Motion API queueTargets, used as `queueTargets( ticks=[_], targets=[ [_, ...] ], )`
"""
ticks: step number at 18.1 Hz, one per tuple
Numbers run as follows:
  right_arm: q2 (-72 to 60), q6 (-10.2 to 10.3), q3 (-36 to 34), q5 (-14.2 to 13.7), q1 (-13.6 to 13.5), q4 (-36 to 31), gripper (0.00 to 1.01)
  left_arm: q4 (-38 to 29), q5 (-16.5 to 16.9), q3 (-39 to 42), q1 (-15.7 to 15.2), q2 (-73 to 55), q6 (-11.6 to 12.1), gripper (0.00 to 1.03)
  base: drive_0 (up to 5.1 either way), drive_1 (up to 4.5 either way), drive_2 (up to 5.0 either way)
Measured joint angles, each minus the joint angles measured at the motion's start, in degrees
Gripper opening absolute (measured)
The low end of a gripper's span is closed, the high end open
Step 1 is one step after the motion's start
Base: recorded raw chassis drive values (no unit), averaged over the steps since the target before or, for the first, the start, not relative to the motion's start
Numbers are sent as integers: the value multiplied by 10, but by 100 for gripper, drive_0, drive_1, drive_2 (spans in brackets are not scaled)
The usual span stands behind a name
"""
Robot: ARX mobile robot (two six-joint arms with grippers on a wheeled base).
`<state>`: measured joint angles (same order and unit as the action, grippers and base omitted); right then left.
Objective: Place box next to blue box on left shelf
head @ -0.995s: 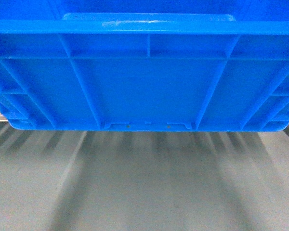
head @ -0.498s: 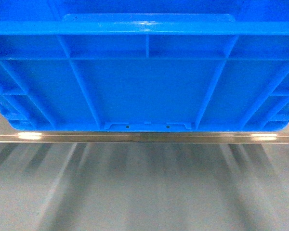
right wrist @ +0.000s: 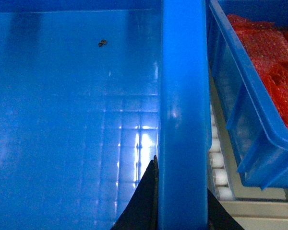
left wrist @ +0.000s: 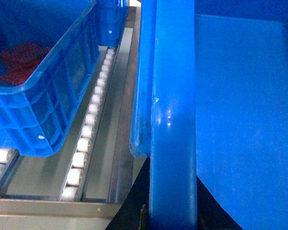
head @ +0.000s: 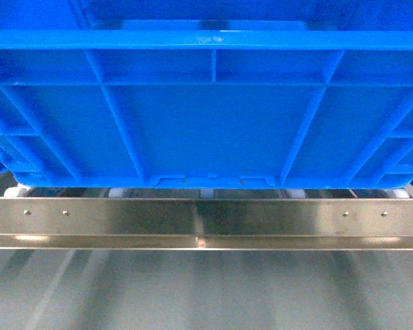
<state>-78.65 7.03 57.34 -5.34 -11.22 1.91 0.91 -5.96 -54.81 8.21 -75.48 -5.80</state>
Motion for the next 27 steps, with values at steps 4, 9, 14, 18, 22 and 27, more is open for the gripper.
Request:
queueTargets(
  ticks=[4, 9, 14, 18, 22, 27],
  targets=[
    [0, 0, 0, 0, 0, 0, 8, 0, 0, 0, 0, 0, 0, 6, 3, 432, -425],
    [0, 0, 0, 0, 0, 0, 8, 0, 0, 0, 0, 0, 0, 6, 1, 430, -428],
    [-1, 0, 0, 0, 0, -1, 8, -1, 0, 0, 0, -3, -1, 6, 0, 86, -85],
    [0, 0, 0, 0, 0, 0, 8, 0, 1, 0, 0, -3, -2, 6, 0, 0, 0],
    [0, 0, 0, 0, 0, 0, 8, 0, 1, 0, 0, -3, -1, 6, 0, 0, 0],
    [0, 0, 0, 0, 0, 0, 8, 0, 1, 0, 0, -3, -1, 6, 0, 0, 0]
  ],
)
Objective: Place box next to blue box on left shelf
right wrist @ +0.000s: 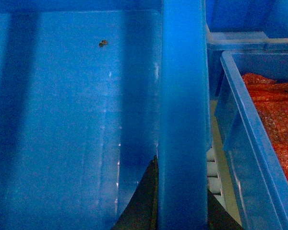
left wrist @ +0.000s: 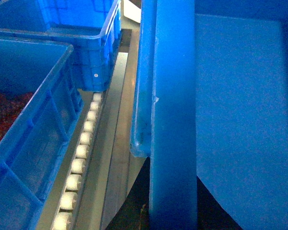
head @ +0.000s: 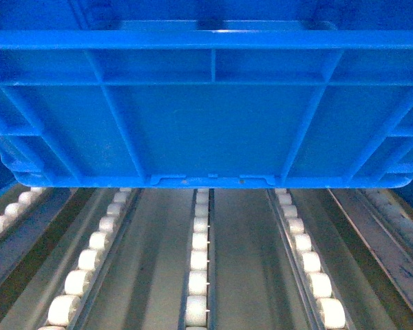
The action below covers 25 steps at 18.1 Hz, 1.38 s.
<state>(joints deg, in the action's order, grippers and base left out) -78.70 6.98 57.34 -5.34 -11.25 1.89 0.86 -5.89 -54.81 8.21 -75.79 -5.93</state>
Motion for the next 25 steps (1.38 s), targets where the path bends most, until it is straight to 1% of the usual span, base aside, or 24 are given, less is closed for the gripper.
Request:
queueTargets(
  ticks=[18, 20, 21, 22, 23, 24, 25],
  targets=[
    [0, 0, 0, 0, 0, 0, 8, 0, 0, 0, 0, 0, 0, 6, 0, 0, 0],
    [0, -1, 0, -2, 0, -4, 8, -7, -1, 1, 0, 0, 2, 6, 0, 0, 0],
    [0, -18, -34, -52, -13, -98, 8, -85, -4, 33, 0, 0, 14, 6, 0, 0, 0],
    [0, -41, -66, -104, -28, -188, 8, -162, -6, 62, 2, -2, 17, 6, 0, 0, 0],
    [0, -52, -66, -127, -33, -212, 8, -174, 0, 59, 2, -3, 20, 6, 0, 0, 0],
    [2, -55, -59, -134, -37, -204, 8, -166, 9, 53, 1, 0, 22, 6, 0, 0, 0],
    [2, -43, -50, -126, -37, -167, 8, -138, 12, 45, -1, 1, 27, 6, 0, 0, 0]
  ],
)
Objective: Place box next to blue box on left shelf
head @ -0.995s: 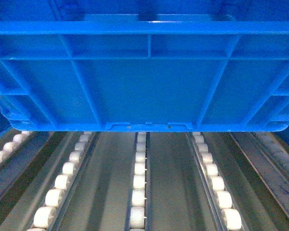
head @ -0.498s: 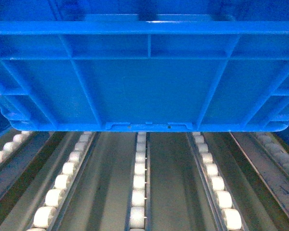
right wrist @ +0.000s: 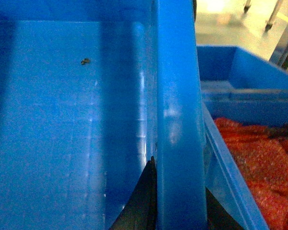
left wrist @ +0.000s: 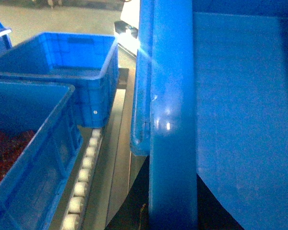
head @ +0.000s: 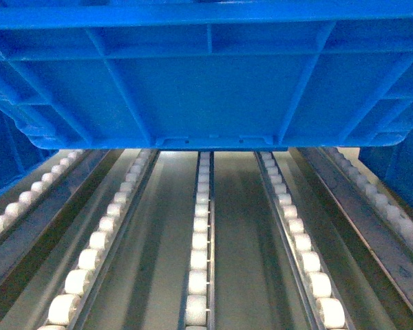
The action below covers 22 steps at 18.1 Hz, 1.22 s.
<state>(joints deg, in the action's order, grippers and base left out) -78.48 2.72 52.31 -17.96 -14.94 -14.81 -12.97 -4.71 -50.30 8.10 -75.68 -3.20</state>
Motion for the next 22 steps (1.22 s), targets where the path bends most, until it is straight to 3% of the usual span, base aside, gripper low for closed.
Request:
queueTargets(
  ticks=[4, 7, 13, 15, 22],
  targets=[
    [-35, 70, 18, 77, 8, 165, 8, 120, 13, -3, -15, -26, 7, 6, 0, 0, 0],
    [-81, 107, 16, 114, 20, 200, 8, 143, 21, 12, -19, -56, 15, 6, 0, 0, 0],
    [-130, 133, -9, 138, 26, 187, 8, 152, 24, 21, -26, -88, 37, 6, 0, 0, 0],
    [-134, 127, -11, 134, 26, 186, 8, 153, 42, 32, -31, -103, 27, 6, 0, 0, 0],
    [-138, 125, -9, 129, 26, 184, 8, 151, 49, 32, -33, -110, 21, 6, 0, 0, 0]
  ],
)
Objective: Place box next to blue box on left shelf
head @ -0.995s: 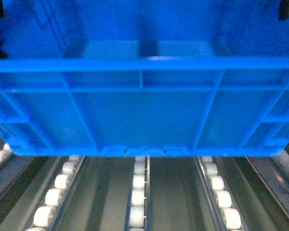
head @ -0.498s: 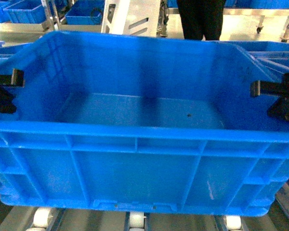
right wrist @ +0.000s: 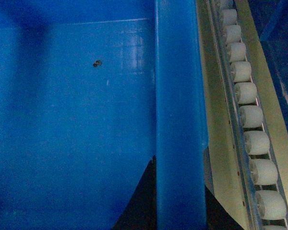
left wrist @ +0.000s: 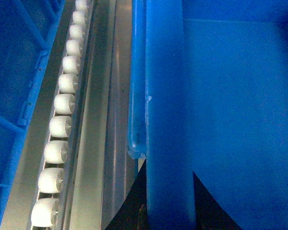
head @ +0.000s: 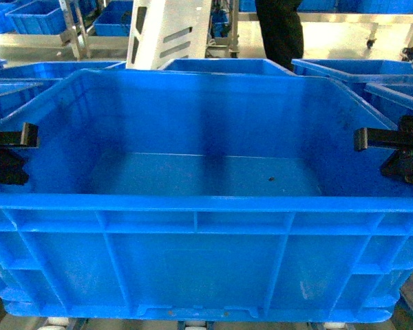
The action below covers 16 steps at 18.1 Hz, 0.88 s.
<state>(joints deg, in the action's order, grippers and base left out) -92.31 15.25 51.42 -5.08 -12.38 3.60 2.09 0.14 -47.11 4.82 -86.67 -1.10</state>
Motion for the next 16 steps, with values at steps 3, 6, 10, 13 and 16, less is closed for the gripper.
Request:
queueTargets(
  ticks=[3, 6, 10, 13, 16],
  targets=[
    [0, 19, 1, 6, -3, -8, 19, -57, -23, 8, -5, -16, 16, 19, 0, 0, 0],
    [7, 33, 6, 13, -8, -24, 46, -83, -27, 10, -11, -20, 24, 47, 0, 0, 0],
    [21, 31, 10, 7, -7, -33, 81, -152, -40, 19, -21, -18, 13, 81, 0, 0, 0],
    [33, 27, 10, -28, -7, -103, 100, -257, -91, 24, -32, -9, -18, 99, 0, 0, 0],
    [53, 12, 5, -123, 12, -240, 98, -295, -99, 23, -43, 2, -45, 98, 0, 0, 0]
  ],
)
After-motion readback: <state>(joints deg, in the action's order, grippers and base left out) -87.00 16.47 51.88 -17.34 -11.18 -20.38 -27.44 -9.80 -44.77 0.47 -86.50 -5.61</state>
